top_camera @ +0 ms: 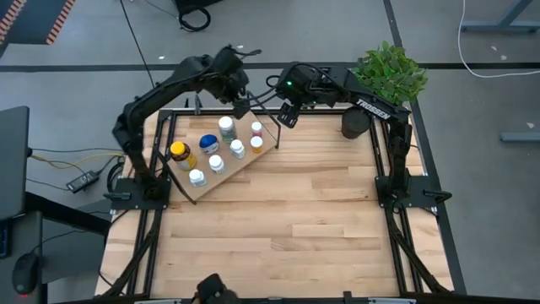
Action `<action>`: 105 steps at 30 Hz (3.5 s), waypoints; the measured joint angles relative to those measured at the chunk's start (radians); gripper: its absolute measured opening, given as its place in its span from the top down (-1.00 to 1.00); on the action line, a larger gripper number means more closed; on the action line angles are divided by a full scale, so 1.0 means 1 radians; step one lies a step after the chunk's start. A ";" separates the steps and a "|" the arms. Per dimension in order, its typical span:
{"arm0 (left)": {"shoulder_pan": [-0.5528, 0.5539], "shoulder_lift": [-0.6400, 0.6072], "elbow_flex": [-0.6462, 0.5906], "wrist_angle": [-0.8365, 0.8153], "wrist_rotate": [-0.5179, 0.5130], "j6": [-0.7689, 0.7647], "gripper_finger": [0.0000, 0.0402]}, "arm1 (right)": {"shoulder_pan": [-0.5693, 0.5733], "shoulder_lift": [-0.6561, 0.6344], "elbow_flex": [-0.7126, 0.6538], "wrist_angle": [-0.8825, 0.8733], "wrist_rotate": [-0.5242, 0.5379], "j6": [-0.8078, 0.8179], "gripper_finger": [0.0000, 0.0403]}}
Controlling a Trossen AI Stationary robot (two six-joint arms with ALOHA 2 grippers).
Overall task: Pick and place medicine bottles onto shelf by color
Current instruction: Adjust the pink medicine bottle on the shelf
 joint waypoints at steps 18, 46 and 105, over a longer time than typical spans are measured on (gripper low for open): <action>-0.061 0.216 0.122 -0.097 -0.072 0.043 -0.64 | 0.000 0.000 0.000 0.001 0.000 0.001 -0.28; -0.117 0.284 0.063 0.005 -0.158 0.024 -0.62 | 0.001 0.001 0.000 0.001 0.000 0.005 -0.28; -0.141 0.285 -0.097 0.122 -0.179 -0.020 -0.93 | -0.006 0.002 0.000 -0.043 0.000 0.020 -0.28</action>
